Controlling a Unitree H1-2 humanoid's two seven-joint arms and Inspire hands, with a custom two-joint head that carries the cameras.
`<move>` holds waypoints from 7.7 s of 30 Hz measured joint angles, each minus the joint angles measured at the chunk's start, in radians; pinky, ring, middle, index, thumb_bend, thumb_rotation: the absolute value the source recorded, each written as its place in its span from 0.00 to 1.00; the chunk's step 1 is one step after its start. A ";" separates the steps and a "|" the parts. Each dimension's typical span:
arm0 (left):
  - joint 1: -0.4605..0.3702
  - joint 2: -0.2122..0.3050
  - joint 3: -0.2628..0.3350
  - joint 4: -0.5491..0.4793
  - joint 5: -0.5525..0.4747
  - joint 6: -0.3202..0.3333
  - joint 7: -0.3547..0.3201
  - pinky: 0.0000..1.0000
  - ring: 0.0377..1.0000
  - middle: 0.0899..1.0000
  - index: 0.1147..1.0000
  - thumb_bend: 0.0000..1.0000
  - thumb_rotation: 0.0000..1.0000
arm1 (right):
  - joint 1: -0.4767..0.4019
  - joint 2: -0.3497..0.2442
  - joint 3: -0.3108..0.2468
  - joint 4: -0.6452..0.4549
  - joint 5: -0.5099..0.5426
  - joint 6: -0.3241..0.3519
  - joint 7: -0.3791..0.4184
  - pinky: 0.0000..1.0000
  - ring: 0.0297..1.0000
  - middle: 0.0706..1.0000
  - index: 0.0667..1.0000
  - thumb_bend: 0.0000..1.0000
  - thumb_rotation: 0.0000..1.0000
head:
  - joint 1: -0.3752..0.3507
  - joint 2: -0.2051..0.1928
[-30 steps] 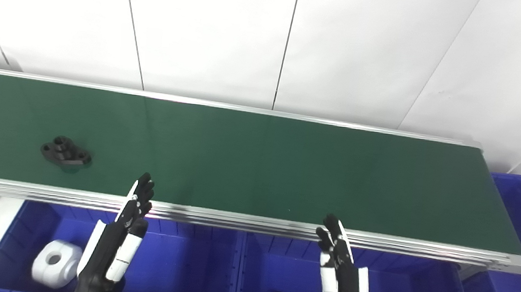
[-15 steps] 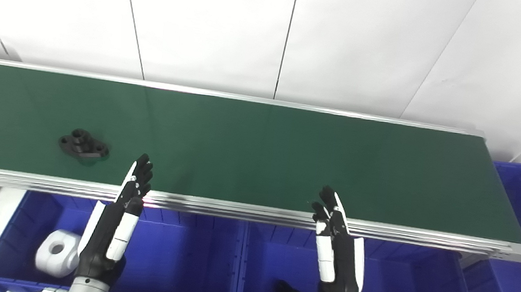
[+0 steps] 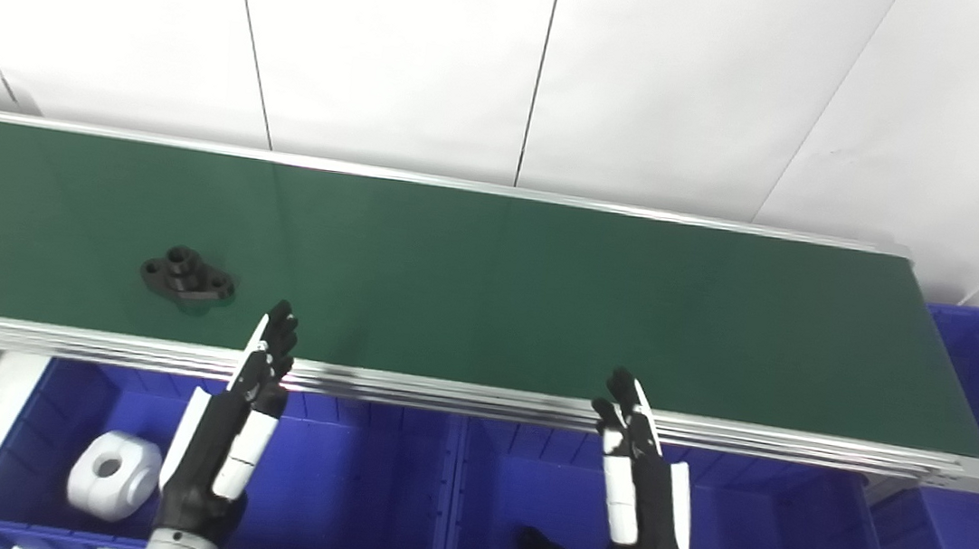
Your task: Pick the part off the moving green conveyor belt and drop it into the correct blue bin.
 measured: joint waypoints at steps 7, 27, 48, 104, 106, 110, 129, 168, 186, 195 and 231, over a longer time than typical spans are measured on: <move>0.002 -0.010 -0.005 0.051 0.037 -0.045 0.031 1.00 0.98 1.00 1.00 0.60 0.91 | 0.002 -0.035 -0.025 0.102 0.043 -0.096 0.006 0.91 0.90 0.93 0.93 0.82 0.94 | 0.083 -0.092; -0.023 -0.011 0.013 0.186 0.038 -0.088 0.087 0.89 0.94 1.00 1.00 0.48 0.84 | -0.030 -0.063 -0.047 0.253 0.122 -0.218 0.046 0.96 0.94 0.96 0.95 0.78 0.95 | 0.152 -0.193; -0.031 -0.005 0.010 0.245 0.070 -0.109 0.090 0.87 0.93 1.00 1.00 0.53 0.80 | -0.039 -0.109 -0.030 0.268 -0.016 -0.271 0.050 0.89 0.89 0.93 0.93 0.79 0.72 | 0.124 -0.195; -0.019 0.013 -0.041 0.146 0.092 -0.081 0.083 0.94 0.97 1.00 1.00 0.52 0.91 | -0.810 -0.007 0.438 0.568 -0.965 0.356 0.044 0.50 0.59 0.71 0.77 1.00 0.46 | 0.072 -0.054; -0.016 0.013 -0.042 0.140 0.092 -0.080 0.083 0.94 0.97 1.00 1.00 0.52 0.91 | -0.814 -0.007 0.447 0.582 -0.964 0.356 0.043 0.39 0.46 0.59 0.74 0.99 0.44 | 0.074 -0.049; -0.007 0.013 -0.044 0.110 0.092 -0.067 0.083 0.95 0.97 1.00 1.00 0.51 0.91 | -0.826 -0.010 0.464 0.618 -0.962 0.356 0.049 0.18 0.22 0.30 0.65 0.93 0.35 | 0.075 -0.038; 0.010 0.014 -0.052 0.059 0.075 -0.010 0.069 0.98 0.97 1.00 1.00 0.53 0.94 | -0.902 -0.078 0.565 0.650 -1.032 0.489 0.291 0.12 0.17 0.43 0.46 0.53 0.00 | 0.061 -0.002; -0.010 0.017 -0.016 -0.071 -0.098 0.111 0.000 1.00 1.00 1.00 1.00 0.64 1.00 | -0.700 -0.254 0.552 -0.002 -1.122 0.507 0.599 0.25 0.32 0.38 0.49 0.52 0.00 | -0.283 0.144; -0.070 0.077 0.075 -0.169 -0.187 0.240 -0.056 1.00 1.00 1.00 1.00 0.61 0.95 | -0.429 -0.345 0.556 -0.073 -1.248 0.433 0.722 0.18 0.23 0.41 0.46 0.52 0.00 | -0.391 0.222; -0.070 0.080 0.079 -0.191 -0.187 0.279 -0.070 1.00 1.00 1.00 1.00 0.63 0.94 | -0.416 -0.369 0.528 -0.031 -1.268 0.415 0.763 0.23 0.28 0.43 0.46 0.53 0.01 | -0.385 0.216; -0.035 0.031 0.039 -0.073 -0.103 0.131 -0.041 1.00 0.99 1.00 1.00 0.62 0.99 | -0.050 -0.099 0.064 -0.402 -0.514 0.324 0.410 0.63 0.72 0.78 0.79 1.00 1.00 | -0.163 0.069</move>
